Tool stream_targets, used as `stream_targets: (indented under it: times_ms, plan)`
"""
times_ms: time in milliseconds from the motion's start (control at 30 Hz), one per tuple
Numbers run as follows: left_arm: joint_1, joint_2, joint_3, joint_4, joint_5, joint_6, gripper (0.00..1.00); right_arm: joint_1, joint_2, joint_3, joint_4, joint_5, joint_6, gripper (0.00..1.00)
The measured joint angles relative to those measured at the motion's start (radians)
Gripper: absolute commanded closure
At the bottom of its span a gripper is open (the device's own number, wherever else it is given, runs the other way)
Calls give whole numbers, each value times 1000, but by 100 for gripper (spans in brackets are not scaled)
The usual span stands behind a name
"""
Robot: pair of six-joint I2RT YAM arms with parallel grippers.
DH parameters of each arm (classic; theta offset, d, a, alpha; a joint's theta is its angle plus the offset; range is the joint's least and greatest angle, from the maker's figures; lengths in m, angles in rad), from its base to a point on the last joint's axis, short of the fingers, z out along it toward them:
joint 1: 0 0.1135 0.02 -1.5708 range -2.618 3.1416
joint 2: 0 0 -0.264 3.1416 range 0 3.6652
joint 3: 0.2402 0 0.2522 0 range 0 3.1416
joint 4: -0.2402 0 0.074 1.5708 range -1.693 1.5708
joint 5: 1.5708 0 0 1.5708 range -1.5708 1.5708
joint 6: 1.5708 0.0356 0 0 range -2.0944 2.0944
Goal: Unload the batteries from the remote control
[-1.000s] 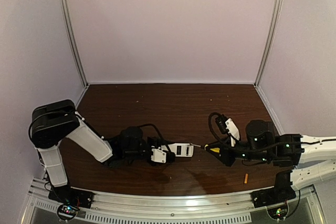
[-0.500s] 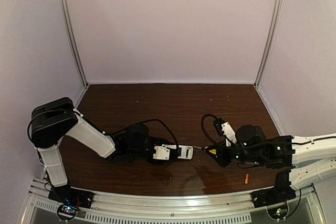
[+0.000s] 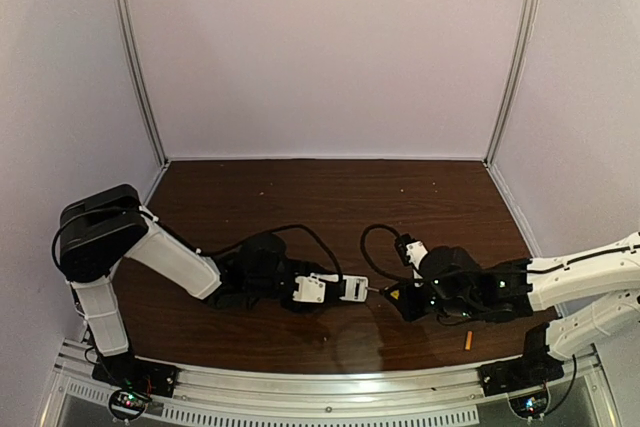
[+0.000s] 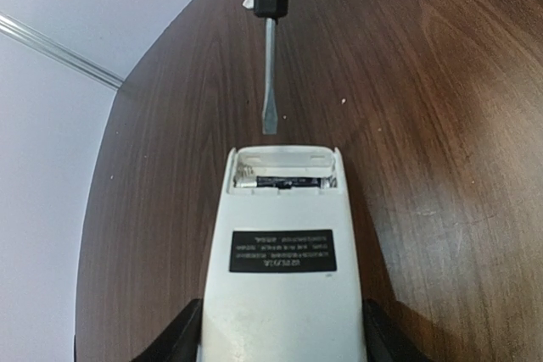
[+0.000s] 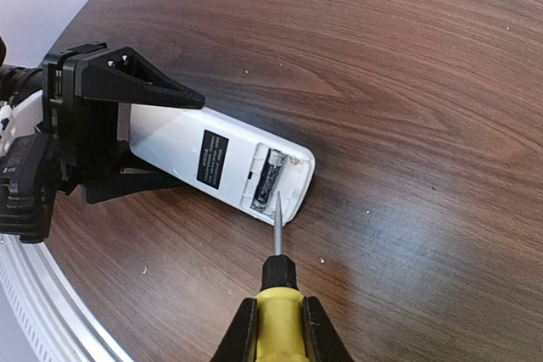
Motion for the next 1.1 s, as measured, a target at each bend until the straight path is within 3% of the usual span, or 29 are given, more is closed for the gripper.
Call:
stream_targets:
  times_ms: [1100]
  plan:
    - [0, 0, 28, -43, -14, -3, 100, -1, 105, 16, 123, 33, 44, 100]
